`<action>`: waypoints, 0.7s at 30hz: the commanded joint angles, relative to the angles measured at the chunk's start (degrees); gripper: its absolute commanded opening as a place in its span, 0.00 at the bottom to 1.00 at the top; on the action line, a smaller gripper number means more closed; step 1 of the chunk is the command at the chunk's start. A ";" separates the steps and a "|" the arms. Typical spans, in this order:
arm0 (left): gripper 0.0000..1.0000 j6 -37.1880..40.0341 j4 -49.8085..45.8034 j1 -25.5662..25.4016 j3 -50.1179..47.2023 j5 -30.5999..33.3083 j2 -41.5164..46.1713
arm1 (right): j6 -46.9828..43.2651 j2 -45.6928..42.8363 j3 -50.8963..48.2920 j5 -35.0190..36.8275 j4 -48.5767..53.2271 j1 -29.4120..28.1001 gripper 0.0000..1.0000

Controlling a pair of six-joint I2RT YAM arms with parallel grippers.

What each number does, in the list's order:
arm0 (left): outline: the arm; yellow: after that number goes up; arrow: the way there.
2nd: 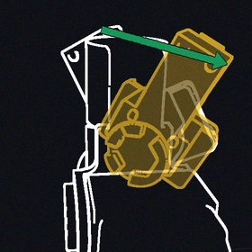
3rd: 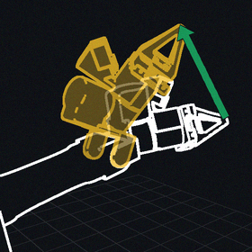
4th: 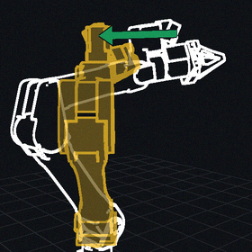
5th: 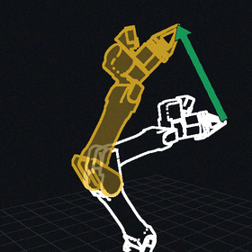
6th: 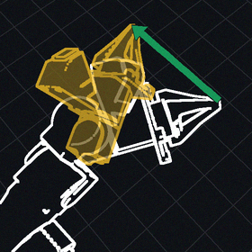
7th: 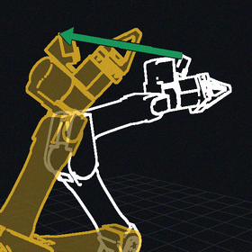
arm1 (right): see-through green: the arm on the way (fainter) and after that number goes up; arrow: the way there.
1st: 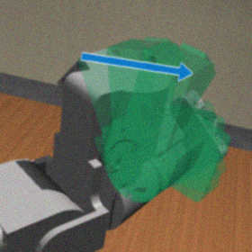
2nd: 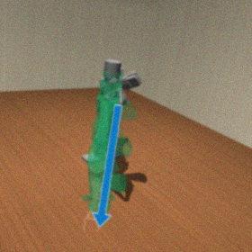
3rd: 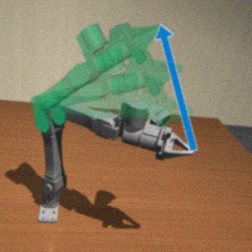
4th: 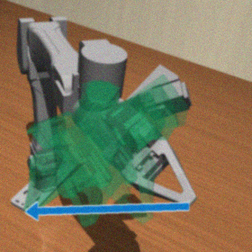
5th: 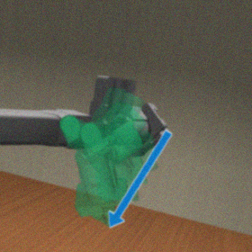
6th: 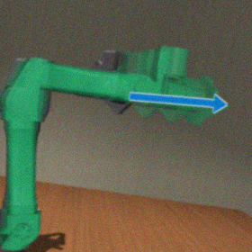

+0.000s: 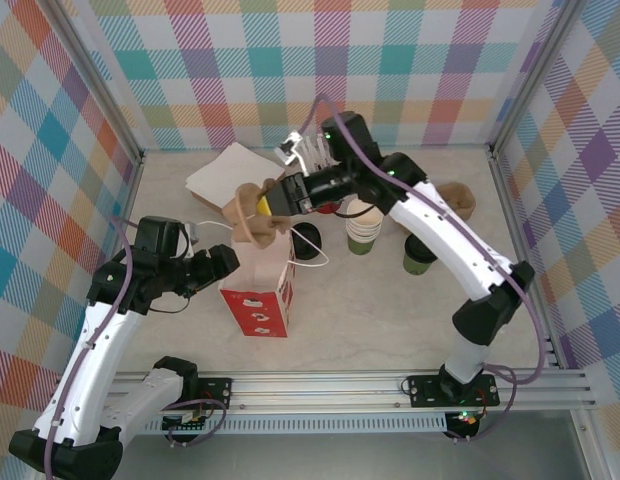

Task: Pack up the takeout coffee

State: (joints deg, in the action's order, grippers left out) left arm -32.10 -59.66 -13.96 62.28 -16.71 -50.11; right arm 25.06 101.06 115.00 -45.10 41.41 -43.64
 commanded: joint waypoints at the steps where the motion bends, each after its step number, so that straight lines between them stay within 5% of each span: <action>1: 0.76 1.02 -0.83 0.60 0.03 0.91 0.60 | -0.99 3.24 4.09 -1.17 1.07 -0.82 0.35; 21: 0.73 1.23 -3.11 0.60 0.91 3.36 0.44 | -13.30 7.76 4.36 15.01 17.75 -1.53 0.34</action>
State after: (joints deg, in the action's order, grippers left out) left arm -31.88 -60.12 -13.93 62.28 -14.24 -50.13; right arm 15.16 108.40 117.67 -34.30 55.09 -44.71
